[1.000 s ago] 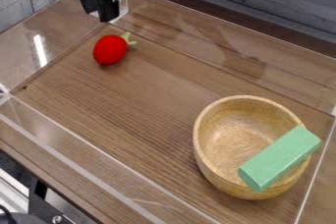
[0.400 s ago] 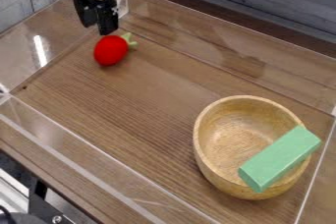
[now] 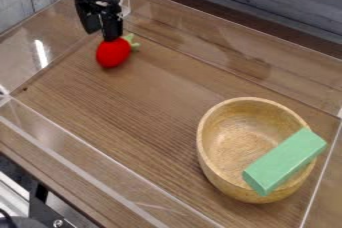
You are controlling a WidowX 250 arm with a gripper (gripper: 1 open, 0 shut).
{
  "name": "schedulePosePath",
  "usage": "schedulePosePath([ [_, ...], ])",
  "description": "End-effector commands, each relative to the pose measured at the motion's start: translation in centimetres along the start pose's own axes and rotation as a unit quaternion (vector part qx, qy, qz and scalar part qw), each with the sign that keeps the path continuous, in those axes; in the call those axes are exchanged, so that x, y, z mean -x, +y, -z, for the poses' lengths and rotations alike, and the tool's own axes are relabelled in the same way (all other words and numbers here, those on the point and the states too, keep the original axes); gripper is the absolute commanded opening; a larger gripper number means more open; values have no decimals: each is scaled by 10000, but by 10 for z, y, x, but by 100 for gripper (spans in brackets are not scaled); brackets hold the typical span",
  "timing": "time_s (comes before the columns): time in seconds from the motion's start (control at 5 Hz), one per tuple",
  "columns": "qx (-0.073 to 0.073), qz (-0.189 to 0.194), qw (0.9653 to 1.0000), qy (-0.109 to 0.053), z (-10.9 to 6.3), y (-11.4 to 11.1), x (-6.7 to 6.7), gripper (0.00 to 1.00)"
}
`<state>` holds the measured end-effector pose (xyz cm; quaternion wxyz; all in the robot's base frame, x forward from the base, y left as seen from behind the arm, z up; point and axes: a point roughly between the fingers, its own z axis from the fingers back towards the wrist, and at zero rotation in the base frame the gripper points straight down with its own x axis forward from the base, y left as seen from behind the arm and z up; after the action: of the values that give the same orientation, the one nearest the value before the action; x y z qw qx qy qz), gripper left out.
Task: Move the red object to the left side of the table
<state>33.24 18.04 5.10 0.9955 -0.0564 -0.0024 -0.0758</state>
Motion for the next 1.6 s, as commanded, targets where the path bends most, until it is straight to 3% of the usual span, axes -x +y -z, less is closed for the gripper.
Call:
schedulePosePath([
  [0.0,-380,153,9980,-490,-50,4,-6,100],
  [0.4,-431,122,9971,-611,-70,5,-8,100],
  [1.2,-534,-257,9952,-784,-109,-18,-15,100],
  [1.4,-499,-363,9949,-801,-114,-27,-15,100],
])
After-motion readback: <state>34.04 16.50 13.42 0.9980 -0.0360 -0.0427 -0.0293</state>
